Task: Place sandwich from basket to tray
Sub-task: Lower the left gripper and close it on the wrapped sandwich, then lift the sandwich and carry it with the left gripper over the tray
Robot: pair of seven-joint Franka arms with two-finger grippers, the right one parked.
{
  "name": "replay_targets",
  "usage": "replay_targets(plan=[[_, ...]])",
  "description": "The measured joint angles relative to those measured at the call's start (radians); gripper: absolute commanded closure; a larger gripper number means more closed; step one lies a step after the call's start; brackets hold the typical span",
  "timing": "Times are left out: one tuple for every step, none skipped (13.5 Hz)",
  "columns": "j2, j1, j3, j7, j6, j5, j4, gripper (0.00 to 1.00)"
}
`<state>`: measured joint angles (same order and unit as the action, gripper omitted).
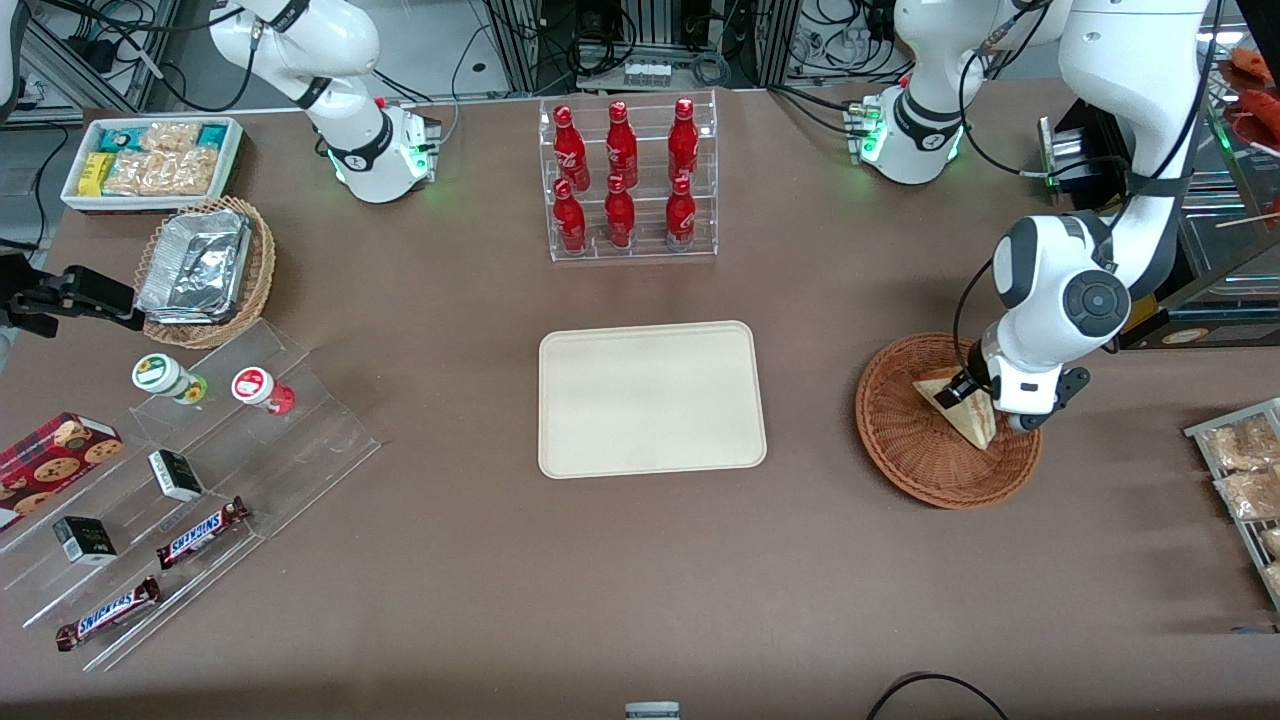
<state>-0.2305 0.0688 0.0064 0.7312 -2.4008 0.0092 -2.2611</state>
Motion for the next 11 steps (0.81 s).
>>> replay_targets(plan=[[0.000,0.000,0.000,0.001,0.002,0.000,0.000,1.00],[0.002,0.000,0.000,0.001,0.008,0.000,0.000,1.00],[0.006,0.000,0.000,0.001,0.023,0.000,0.002,1.00],[0.013,0.000,0.000,0.001,0.048,0.000,0.006,1.00],[0.024,0.000,0.000,0.000,0.081,0.000,0.016,1.00],[0.036,0.001,-0.001,-0.004,0.123,0.000,0.033,1.00],[0.048,0.003,-0.003,-0.011,0.183,0.000,0.063,1.00],[0.057,0.004,-0.008,-0.020,0.255,0.000,0.105,1.00],[0.064,0.005,-0.019,-0.035,0.326,0.000,0.152,1.00],[0.067,0.005,-0.043,-0.051,0.393,0.000,0.201,1.00],[0.068,0.006,-0.078,-0.056,0.446,0.000,0.246,1.00]])
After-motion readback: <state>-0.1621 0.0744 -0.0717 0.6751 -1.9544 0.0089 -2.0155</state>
